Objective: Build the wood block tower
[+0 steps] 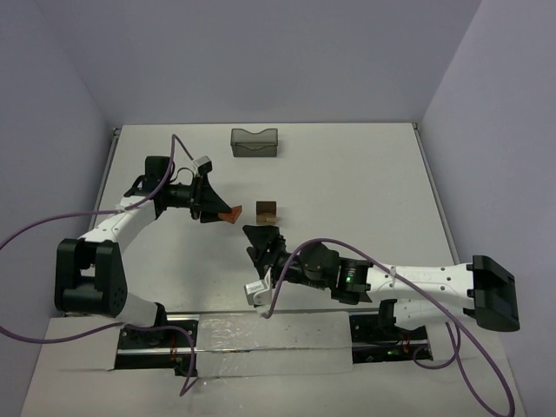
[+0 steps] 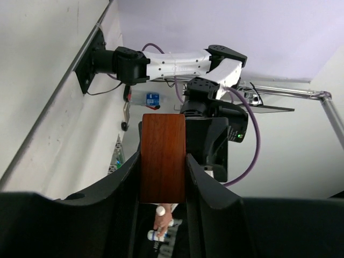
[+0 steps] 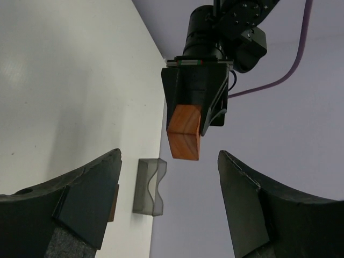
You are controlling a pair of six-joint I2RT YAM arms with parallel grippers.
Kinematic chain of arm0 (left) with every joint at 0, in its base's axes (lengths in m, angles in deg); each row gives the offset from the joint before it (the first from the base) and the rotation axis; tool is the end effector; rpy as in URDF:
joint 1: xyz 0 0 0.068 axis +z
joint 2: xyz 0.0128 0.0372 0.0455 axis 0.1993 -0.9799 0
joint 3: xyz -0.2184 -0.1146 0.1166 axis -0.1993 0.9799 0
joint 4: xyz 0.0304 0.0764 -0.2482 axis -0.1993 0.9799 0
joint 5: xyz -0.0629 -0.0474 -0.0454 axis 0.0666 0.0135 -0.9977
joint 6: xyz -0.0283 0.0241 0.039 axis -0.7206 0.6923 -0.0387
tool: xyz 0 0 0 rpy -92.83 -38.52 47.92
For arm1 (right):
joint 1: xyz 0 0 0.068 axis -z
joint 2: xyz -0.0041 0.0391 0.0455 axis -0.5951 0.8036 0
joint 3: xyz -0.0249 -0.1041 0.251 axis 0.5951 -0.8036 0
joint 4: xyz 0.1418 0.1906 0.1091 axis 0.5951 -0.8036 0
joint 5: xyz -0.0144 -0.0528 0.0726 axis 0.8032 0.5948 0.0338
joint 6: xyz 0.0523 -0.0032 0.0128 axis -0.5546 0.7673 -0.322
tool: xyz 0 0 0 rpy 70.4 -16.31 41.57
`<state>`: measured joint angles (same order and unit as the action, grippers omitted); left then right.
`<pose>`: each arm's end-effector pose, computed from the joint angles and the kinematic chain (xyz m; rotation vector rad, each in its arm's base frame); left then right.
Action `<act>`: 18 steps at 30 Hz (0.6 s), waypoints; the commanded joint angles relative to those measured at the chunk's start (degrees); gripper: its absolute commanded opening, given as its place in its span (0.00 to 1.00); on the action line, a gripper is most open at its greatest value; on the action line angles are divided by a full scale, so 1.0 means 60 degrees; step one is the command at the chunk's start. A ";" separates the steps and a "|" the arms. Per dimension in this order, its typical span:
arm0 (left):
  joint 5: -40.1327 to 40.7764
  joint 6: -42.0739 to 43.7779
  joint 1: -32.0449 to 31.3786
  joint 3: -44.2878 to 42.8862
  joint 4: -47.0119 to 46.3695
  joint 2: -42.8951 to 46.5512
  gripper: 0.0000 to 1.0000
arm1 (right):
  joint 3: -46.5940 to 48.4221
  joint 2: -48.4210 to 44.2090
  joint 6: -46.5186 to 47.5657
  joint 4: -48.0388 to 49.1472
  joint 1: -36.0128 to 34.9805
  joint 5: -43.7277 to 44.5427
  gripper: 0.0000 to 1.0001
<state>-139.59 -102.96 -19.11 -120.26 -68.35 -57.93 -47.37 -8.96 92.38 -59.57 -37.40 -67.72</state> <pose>0.2809 -0.0732 0.2455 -0.0003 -2.2379 2.0810 0.0727 0.2442 0.2813 -1.6117 0.4628 -0.0938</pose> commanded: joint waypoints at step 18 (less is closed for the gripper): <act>-0.1175 -0.0419 -0.0727 0.0718 0.0417 0.1441 0.00 | -0.0494 0.0945 0.1411 0.2665 -0.0117 0.0639 0.71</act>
<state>-139.77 -105.23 -22.17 -116.32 -66.47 -51.86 -49.31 -4.12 98.15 -49.63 -37.87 -64.36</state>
